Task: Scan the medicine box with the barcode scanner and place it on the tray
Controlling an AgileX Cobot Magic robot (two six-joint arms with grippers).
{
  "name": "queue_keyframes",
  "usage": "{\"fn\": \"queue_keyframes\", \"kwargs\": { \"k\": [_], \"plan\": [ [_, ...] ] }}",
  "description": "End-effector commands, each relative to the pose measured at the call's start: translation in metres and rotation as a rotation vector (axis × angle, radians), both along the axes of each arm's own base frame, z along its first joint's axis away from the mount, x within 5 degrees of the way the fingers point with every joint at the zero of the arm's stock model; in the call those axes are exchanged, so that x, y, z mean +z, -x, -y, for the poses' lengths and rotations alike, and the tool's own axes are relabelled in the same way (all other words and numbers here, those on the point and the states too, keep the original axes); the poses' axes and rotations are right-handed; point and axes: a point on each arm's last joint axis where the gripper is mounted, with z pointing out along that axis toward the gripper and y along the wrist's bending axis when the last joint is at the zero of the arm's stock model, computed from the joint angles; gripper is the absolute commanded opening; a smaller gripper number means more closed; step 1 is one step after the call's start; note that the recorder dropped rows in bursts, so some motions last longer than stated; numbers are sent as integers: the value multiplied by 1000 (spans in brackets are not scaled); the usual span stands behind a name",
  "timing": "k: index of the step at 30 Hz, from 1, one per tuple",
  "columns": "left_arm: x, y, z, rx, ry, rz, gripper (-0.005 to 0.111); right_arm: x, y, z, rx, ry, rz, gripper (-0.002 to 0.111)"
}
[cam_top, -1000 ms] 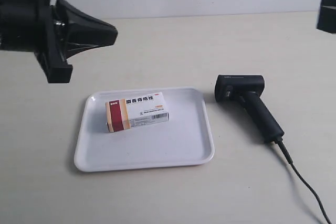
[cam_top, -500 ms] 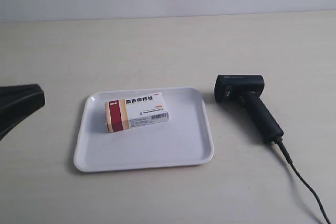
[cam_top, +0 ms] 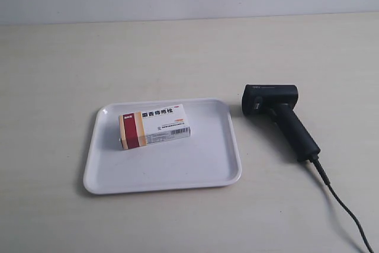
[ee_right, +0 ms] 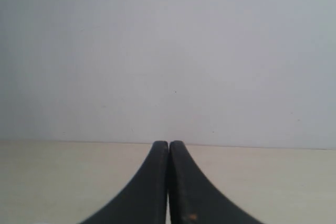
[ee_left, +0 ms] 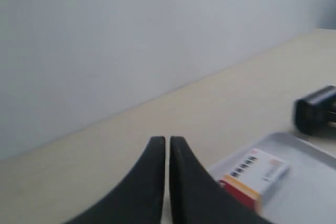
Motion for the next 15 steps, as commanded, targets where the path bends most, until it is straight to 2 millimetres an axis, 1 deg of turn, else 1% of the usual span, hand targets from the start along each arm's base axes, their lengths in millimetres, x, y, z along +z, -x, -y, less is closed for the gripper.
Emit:
{"fn": "queue_keyframes", "kwargs": {
  "k": [1, 3, 6, 9, 12, 15],
  "plan": [
    [-2, 10, -15, 179, 30, 98, 5, 0, 0, 0, 4, -2, 6, 0],
    [-2, 13, -16, 202, 46, 125, 5, 0, 0, 0, 4, -2, 6, 0],
    [-8, 15, -17, 214, 57, 126, 5, 0, 0, 0, 4, -2, 6, 0],
    [-21, 16, -20, 250, 71, 78, 5, 0, 0, 0, 4, -2, 6, 0],
    [-25, 18, -30, 360, 156, 29, 5, 0, 0, 0, 4, -4, 5, 0],
    [-30, 17, -34, 406, 191, -33, 5, 0, 0, 0, 4, -4, 5, 0]
  ]
}}
